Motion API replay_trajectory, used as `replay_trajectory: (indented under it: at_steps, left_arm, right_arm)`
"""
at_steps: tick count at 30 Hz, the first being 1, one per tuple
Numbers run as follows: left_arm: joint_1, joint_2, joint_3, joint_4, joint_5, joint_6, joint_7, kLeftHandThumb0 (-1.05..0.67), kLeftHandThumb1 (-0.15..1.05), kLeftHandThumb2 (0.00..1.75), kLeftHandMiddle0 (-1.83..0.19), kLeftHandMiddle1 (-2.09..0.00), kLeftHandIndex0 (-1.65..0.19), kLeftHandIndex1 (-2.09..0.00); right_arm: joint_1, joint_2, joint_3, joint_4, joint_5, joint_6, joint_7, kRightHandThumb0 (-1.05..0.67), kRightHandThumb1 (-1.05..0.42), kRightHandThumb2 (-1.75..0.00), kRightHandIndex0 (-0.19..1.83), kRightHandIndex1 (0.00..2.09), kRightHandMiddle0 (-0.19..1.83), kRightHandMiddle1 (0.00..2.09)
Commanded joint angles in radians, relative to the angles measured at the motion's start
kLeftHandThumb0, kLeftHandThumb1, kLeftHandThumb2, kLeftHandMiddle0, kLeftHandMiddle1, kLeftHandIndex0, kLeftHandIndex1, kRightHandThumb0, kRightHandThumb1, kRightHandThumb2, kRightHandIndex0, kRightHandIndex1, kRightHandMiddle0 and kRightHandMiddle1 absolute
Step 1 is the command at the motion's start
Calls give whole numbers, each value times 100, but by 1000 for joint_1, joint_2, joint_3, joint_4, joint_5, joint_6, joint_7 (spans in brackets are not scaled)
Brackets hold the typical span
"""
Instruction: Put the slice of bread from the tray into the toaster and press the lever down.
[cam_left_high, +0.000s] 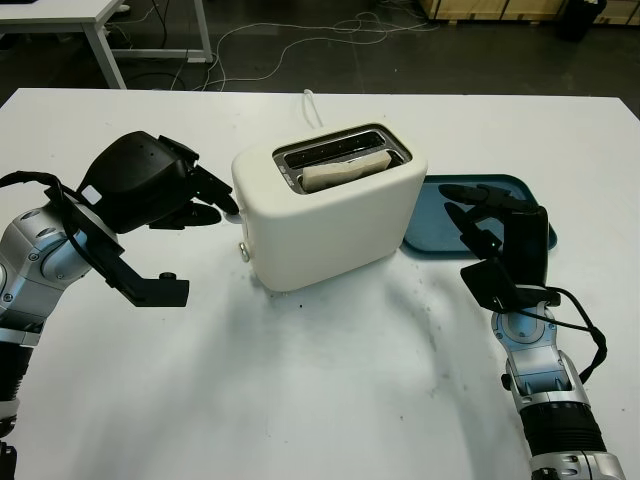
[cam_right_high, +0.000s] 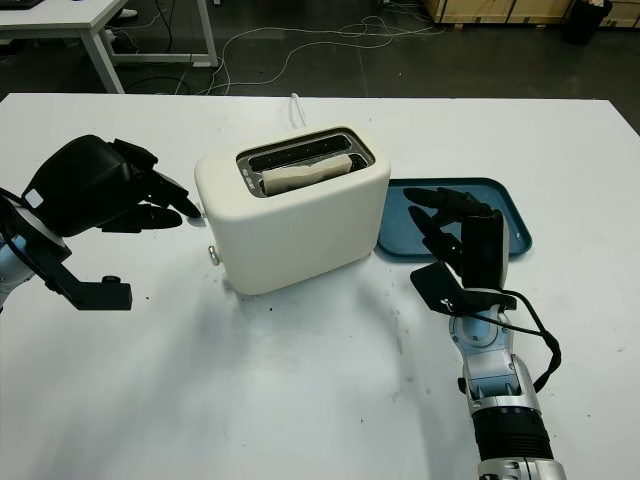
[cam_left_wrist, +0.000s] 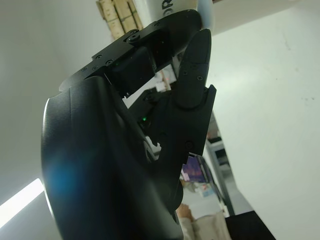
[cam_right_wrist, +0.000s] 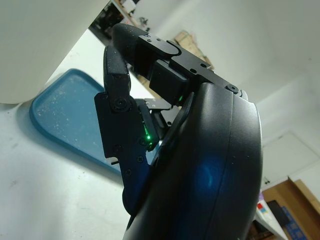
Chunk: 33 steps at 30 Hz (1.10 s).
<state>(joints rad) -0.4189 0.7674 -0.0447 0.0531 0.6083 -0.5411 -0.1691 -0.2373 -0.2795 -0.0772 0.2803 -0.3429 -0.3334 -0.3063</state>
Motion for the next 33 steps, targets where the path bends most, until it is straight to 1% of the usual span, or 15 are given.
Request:
replay_trajectory:
  at_steps: [1, 4, 8, 10, 13, 15, 17, 20, 22, 26, 30, 32, 33]
  left_arm:
    - [24, -1, -10, -7, -3, 4, -7, -40, 92, 16, -92, -121, -109, -34]
    - [26, -2, -11, -6, -6, 3, -7, -40, 92, 17, -92, -118, -108, -35]
    - [28, -4, -15, -7, -1, 7, -8, -40, 92, 15, -93, -125, -108, -39]
    - [30, -6, -20, -5, 3, 8, -8, -39, 92, 13, -93, -124, -108, -41]
    - [34, -6, -36, 0, 0, 18, -33, -37, 92, 12, -95, -121, -108, -42]
    - [33, -4, -52, 15, 7, 21, -45, -37, 92, 12, -94, -125, -108, -47]
    - [30, -2, -67, 30, 18, 27, -51, -38, 92, 14, -93, -120, -105, -49]
    - [24, -6, -89, 65, 29, 17, -39, -37, 92, 11, -98, -113, -104, -48]
    - [22, -8, -104, 92, 22, 10, -39, -36, 92, 10, -98, -115, -104, -48]
    - [29, -25, -135, 145, 4, 27, -62, -36, 92, 14, -93, -121, -101, -48]
    - [42, -44, -174, 196, 0, 69, -91, -35, 92, 17, -89, -117, -97, -42]
    - [56, -65, -192, 251, -3, 55, -53, -33, 92, 15, -91, -114, -98, -39]
    - [67, -78, -200, 273, -3, 49, -30, -32, 92, 12, -93, -118, -103, -40]
  right_arm:
    - [8, 2, -1, 12, 14, -19, 3, -30, -92, -16, 63, 154, 111, 13]
    - [8, 0, 1, 12, 12, -22, -1, -30, -92, -15, 63, 155, 111, 14]
    - [6, -3, 1, 22, 10, -37, -5, -30, -92, -15, 62, 155, 111, 14]
    - [7, -2, 1, 18, 11, -31, -3, -30, -92, -15, 62, 156, 111, 15]
    - [9, -2, 0, 14, 12, -25, 0, -30, -92, -15, 62, 155, 110, 15]
    - [10, -2, -1, 6, 13, -14, 5, -30, -92, -15, 62, 155, 110, 15]
    - [10, -4, -1, 4, 13, -15, 6, -31, -92, -16, 62, 155, 110, 16]
    - [10, -5, -4, 5, 17, -22, 7, -31, -92, -15, 62, 155, 110, 17]
    - [11, -6, -4, 4, 16, -22, 9, -31, -92, -15, 62, 155, 110, 17]
    - [12, -10, -5, 4, 14, -30, 7, -32, -92, -15, 62, 157, 110, 18]
    - [16, -11, -6, -3, 20, -29, 14, -32, -92, -15, 63, 157, 109, 20]
    - [19, -9, -8, -11, 24, -24, 19, -32, -92, -15, 62, 157, 109, 20]
    - [20, -9, -8, -12, 25, -24, 20, -31, -92, -15, 62, 157, 109, 21]
